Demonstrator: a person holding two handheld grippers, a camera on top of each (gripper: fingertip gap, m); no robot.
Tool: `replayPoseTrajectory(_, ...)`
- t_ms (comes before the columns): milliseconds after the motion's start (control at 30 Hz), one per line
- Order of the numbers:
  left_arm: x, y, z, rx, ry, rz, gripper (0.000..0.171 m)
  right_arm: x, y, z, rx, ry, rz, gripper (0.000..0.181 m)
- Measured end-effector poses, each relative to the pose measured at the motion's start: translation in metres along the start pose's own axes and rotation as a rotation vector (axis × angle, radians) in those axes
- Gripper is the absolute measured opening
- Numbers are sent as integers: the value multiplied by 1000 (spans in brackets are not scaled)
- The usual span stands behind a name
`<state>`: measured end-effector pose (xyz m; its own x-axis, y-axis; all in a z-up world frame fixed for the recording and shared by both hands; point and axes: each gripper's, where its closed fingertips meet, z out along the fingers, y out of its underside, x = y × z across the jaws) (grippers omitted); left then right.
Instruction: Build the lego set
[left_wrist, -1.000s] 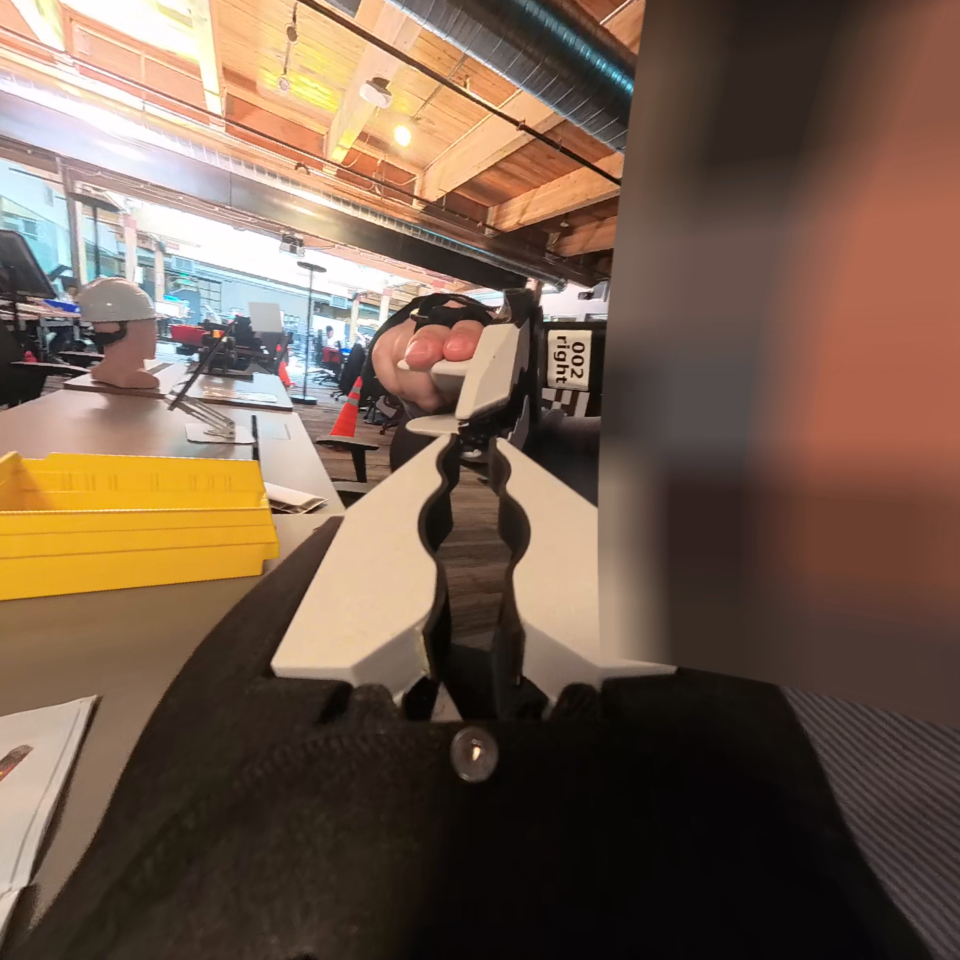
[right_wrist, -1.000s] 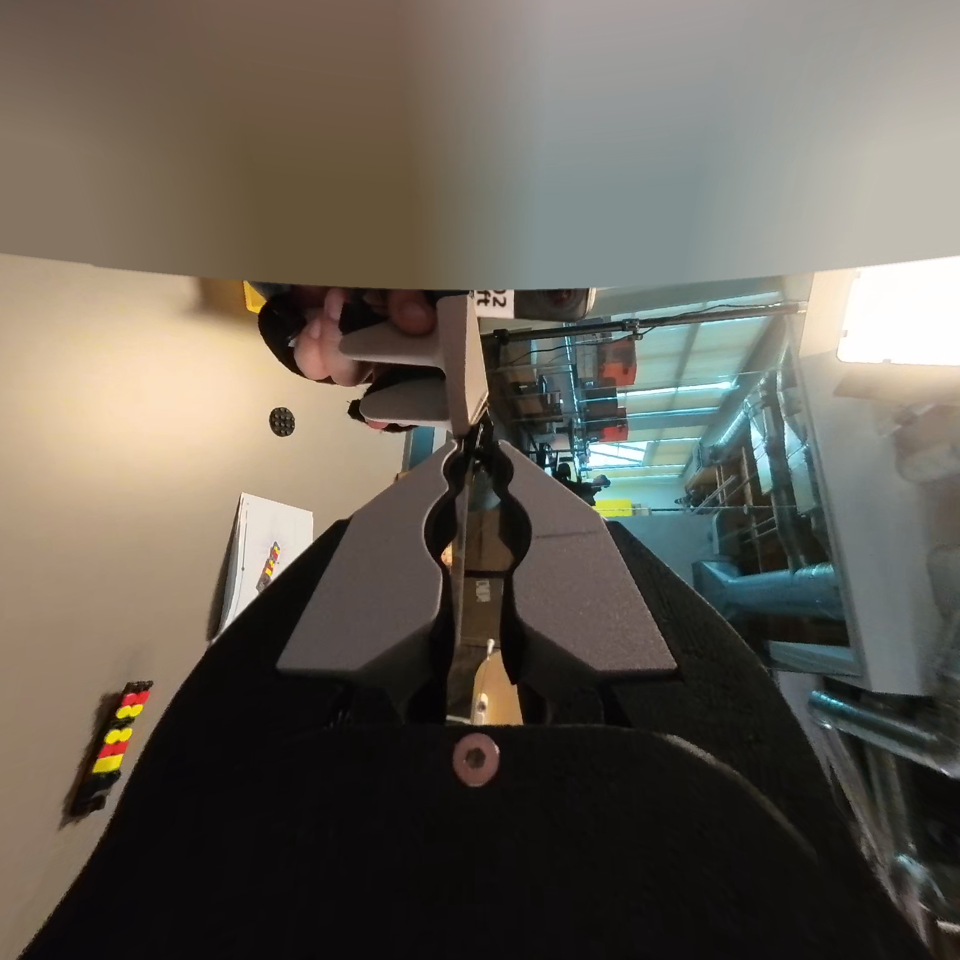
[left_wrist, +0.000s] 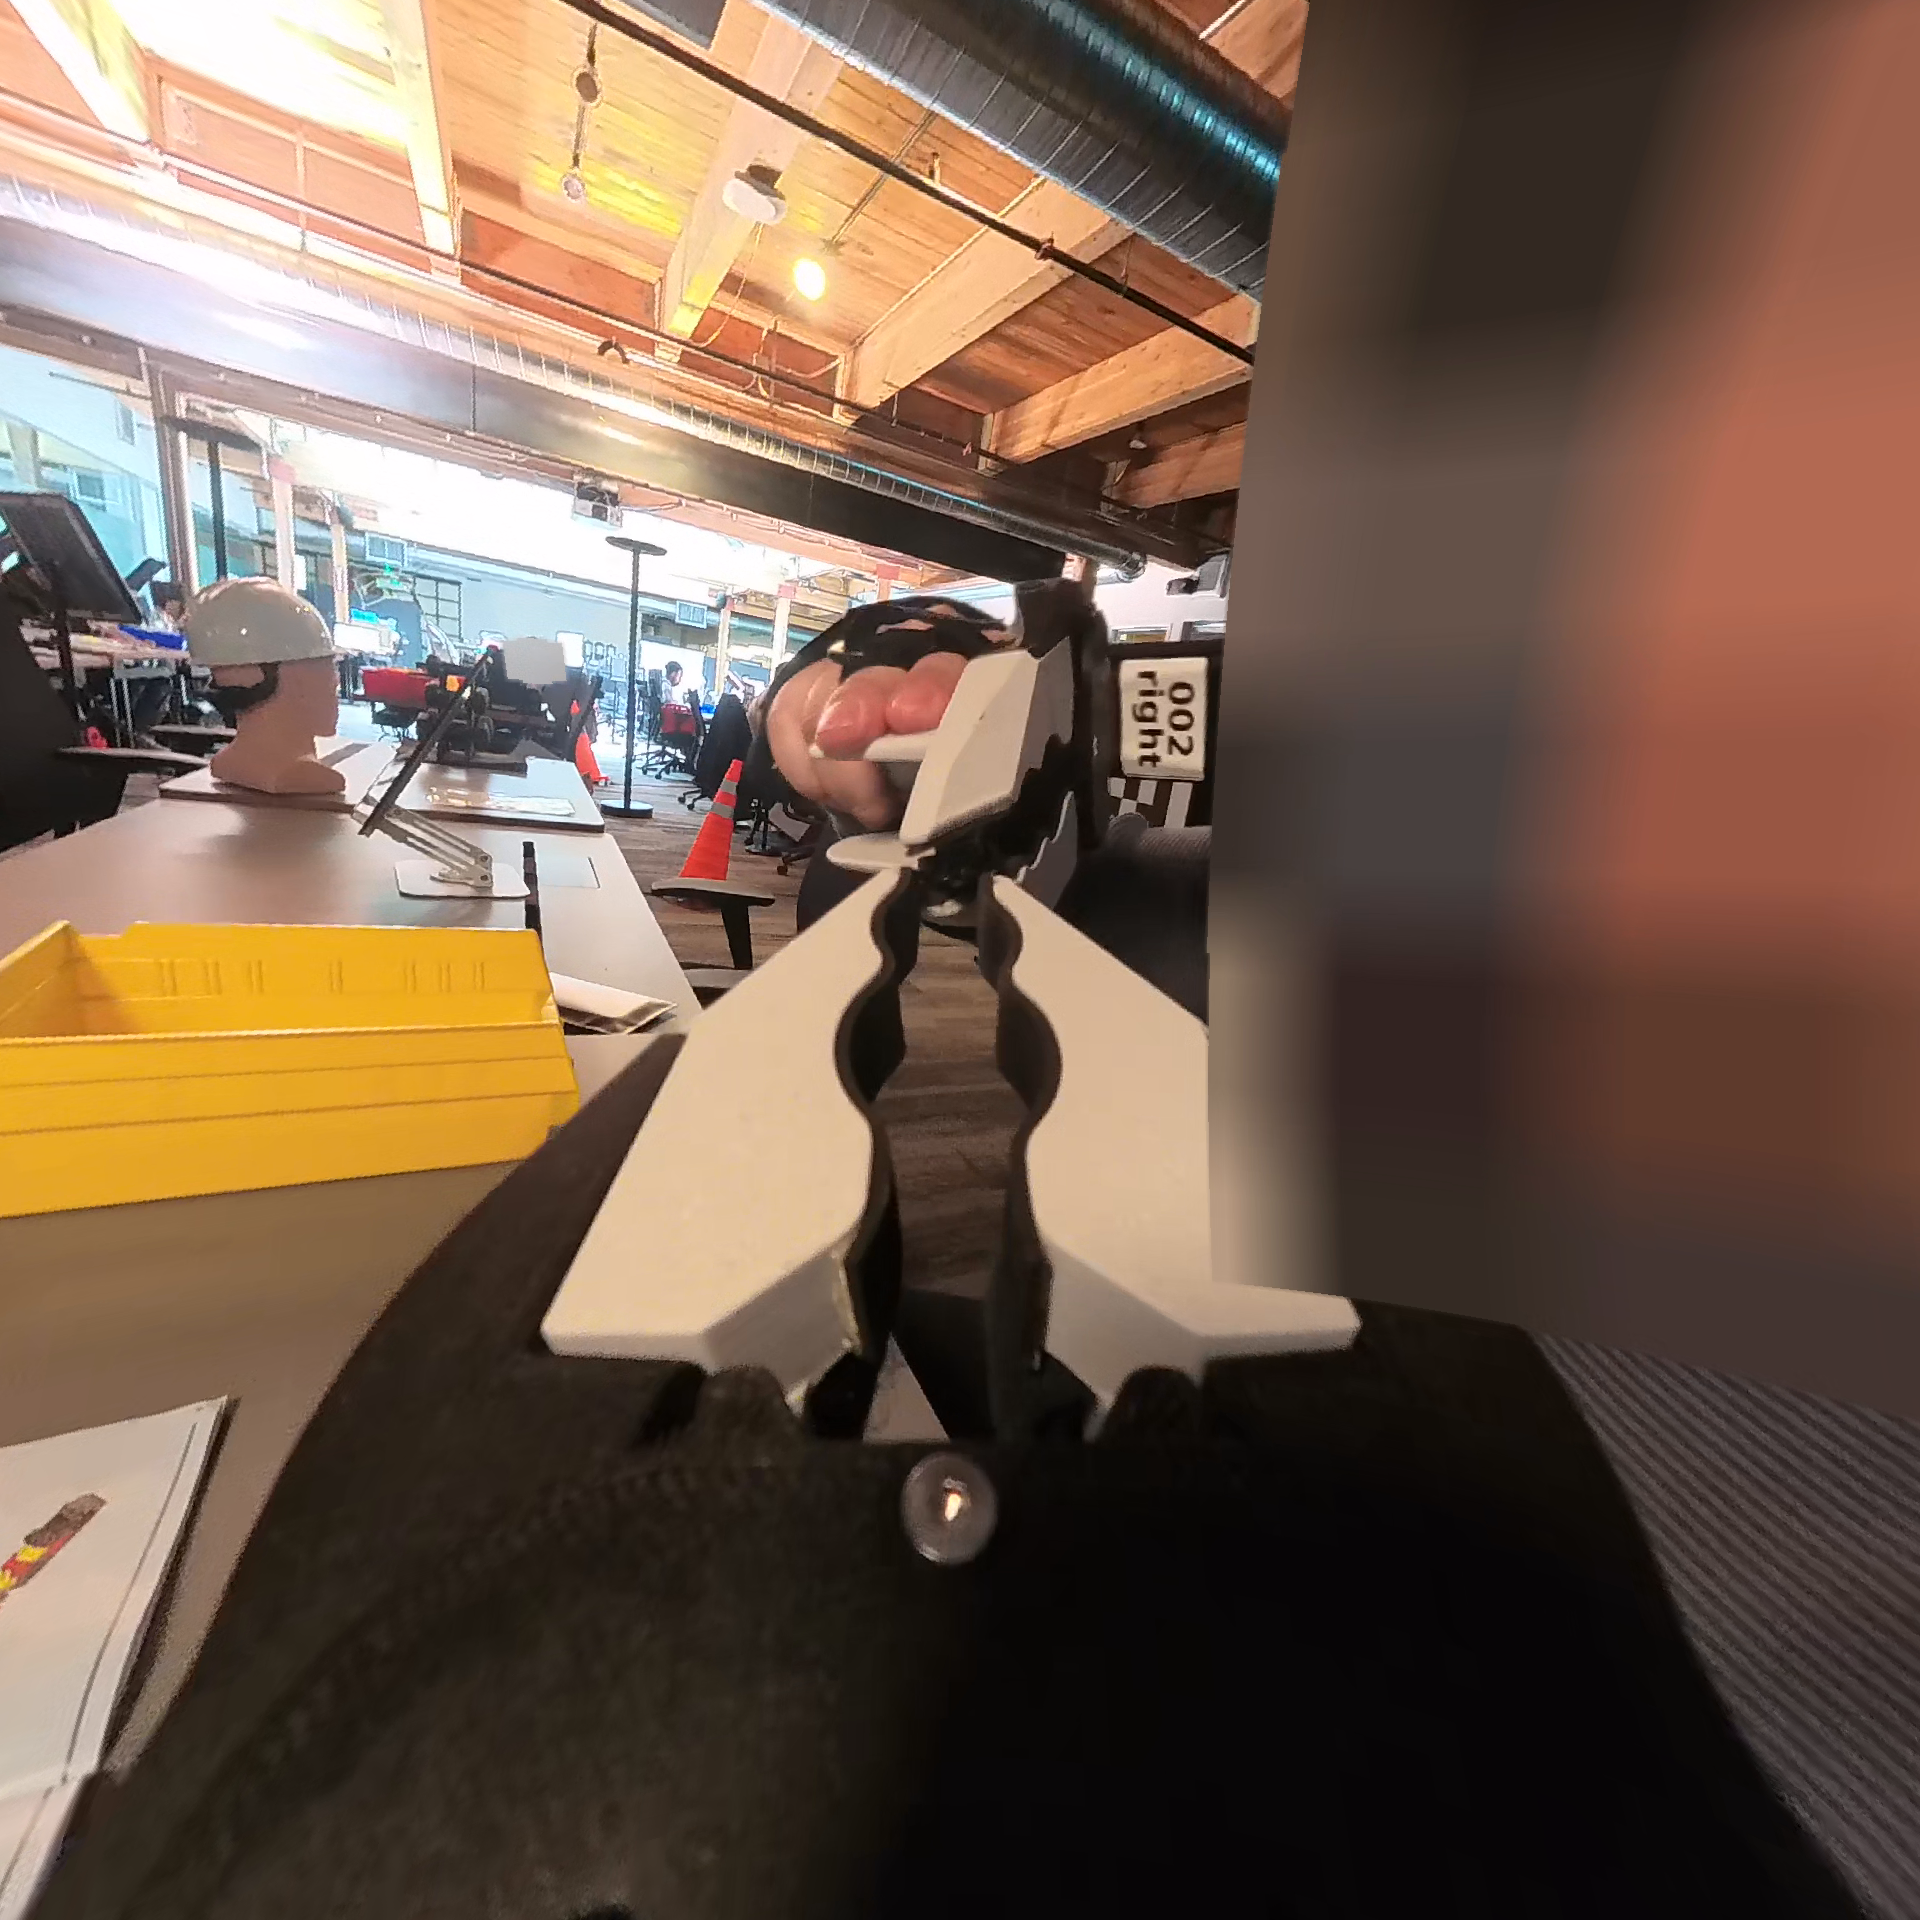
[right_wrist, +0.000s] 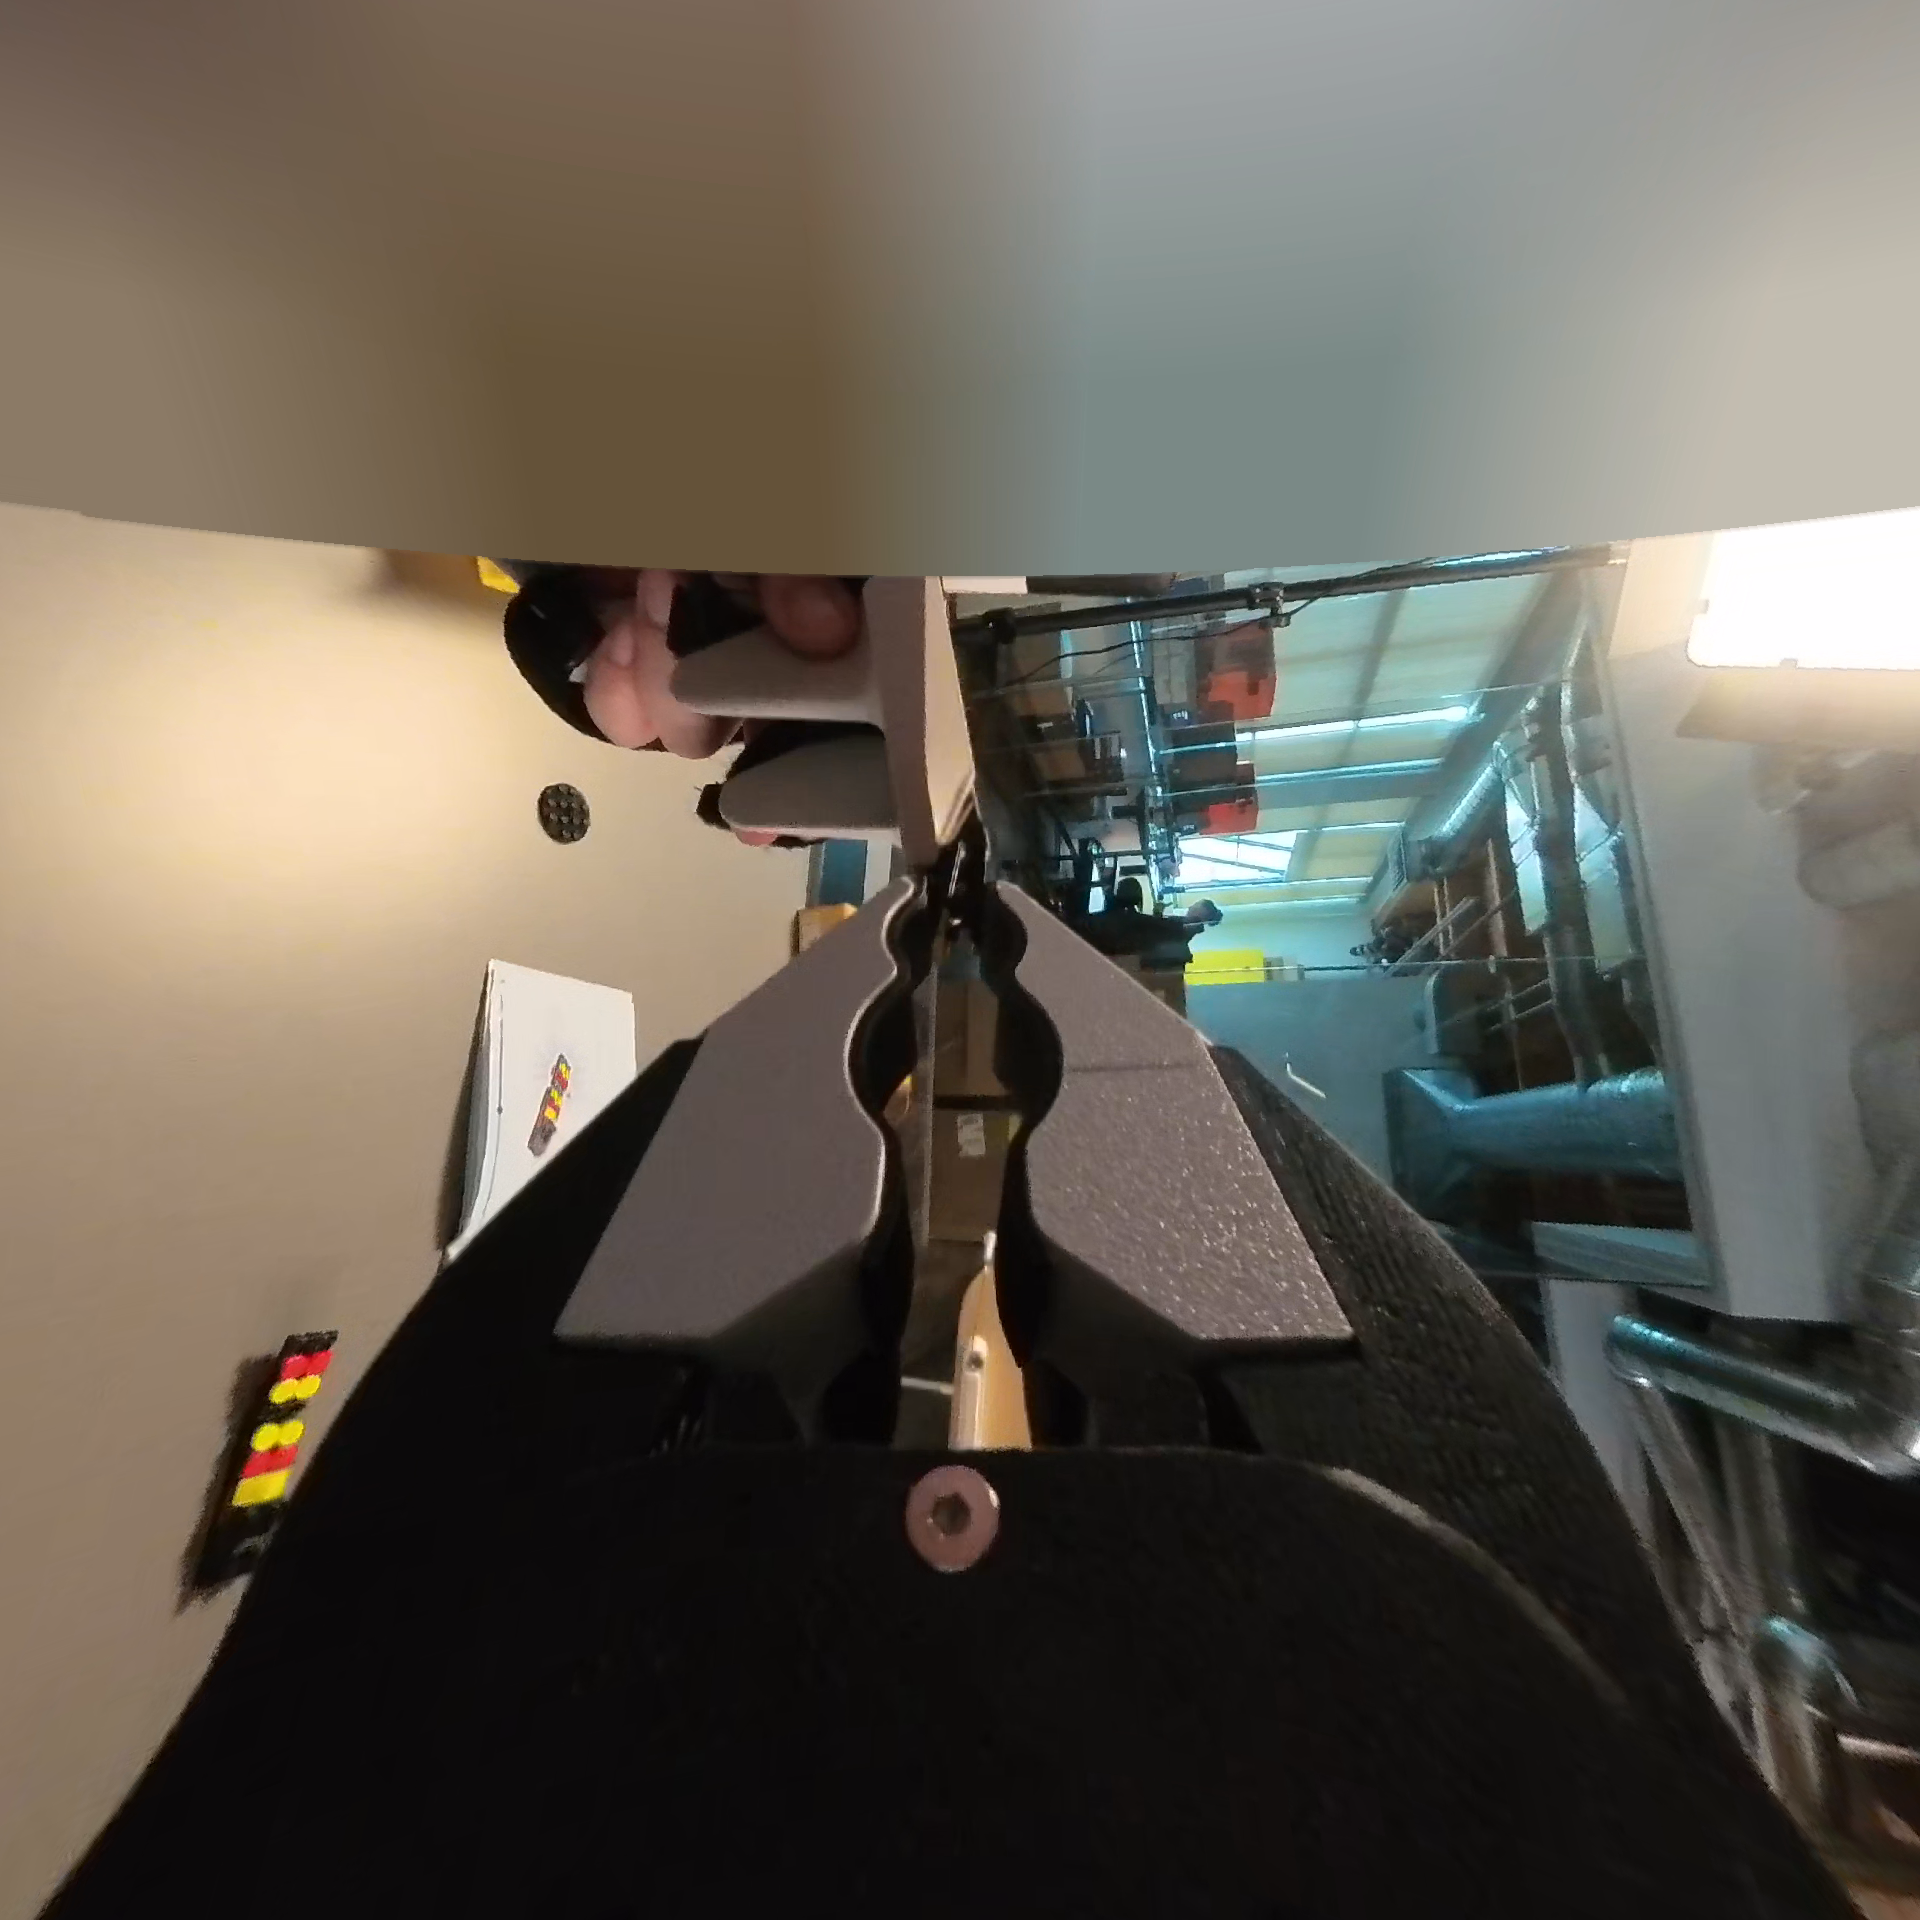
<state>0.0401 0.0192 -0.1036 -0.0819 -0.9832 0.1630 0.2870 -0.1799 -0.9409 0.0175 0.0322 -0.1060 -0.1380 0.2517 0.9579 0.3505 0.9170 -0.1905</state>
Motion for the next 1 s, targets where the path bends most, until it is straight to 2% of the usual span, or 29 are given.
replayPoseTrajectory(133,-1,3,1,-8,-1,-9,10,-3,1,-2,-1,9,-7,6)
replayPoseTrajectory(233,-2,4,3,-19,-23,62,10,-3,3,-3,13,-3,33,6)
replayPoseTrajectory(367,-7,-1,-2,-61,-178,345,16,-1,10,-11,22,-10,60,7)
replayPoseTrajectory(500,5,-9,3,-107,-263,627,22,-3,13,-34,29,-12,105,7)
replayPoseTrajectory(633,17,1,33,-189,-302,921,27,-4,15,-70,-14,-10,127,6)
replayPoseTrajectory(833,27,20,109,-263,-320,1442,24,0,17,-130,-197,-30,82,6)
replayPoseTrajectory(933,28,19,143,-212,-342,1635,21,6,16,-159,-277,-10,52,7)
replayPoseTrajectory(1000,34,16,162,-141,-311,1658,20,10,15,-179,-313,9,57,7)
